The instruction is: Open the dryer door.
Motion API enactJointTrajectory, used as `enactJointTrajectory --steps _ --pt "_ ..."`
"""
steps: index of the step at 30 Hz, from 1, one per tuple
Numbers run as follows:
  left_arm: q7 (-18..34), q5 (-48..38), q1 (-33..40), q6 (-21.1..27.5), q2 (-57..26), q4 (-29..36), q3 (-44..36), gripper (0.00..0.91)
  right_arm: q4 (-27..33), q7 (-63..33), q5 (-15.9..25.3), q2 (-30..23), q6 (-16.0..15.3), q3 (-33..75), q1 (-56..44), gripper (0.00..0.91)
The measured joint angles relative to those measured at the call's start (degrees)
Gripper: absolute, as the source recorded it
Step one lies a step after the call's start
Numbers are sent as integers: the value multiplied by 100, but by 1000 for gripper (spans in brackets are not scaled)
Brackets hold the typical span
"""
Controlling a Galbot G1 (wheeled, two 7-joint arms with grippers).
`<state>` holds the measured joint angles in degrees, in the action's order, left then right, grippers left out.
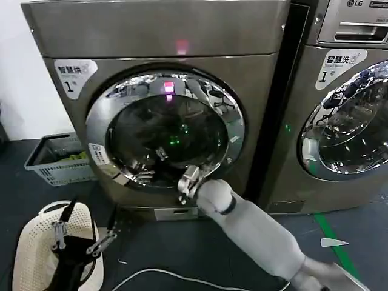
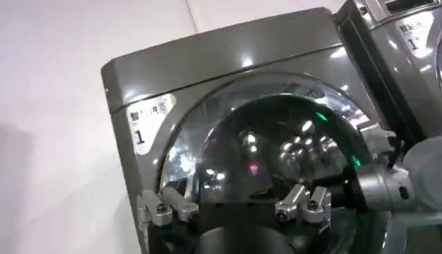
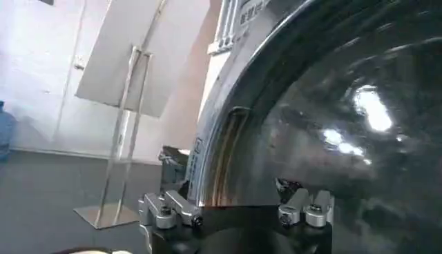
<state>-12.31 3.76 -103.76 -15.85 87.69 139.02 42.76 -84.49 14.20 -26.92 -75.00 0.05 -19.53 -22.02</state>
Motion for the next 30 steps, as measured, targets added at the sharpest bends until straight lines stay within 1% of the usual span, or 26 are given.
enactJointTrajectory --steps 12,30 --pt "-8 -17 10 -37 12 -36 86 907 612 64 47 -421 30 -165 237 907" --pt "26 6 -87 -23 168 116 419 907 1178 181 75 -914 93 -328 467 907"
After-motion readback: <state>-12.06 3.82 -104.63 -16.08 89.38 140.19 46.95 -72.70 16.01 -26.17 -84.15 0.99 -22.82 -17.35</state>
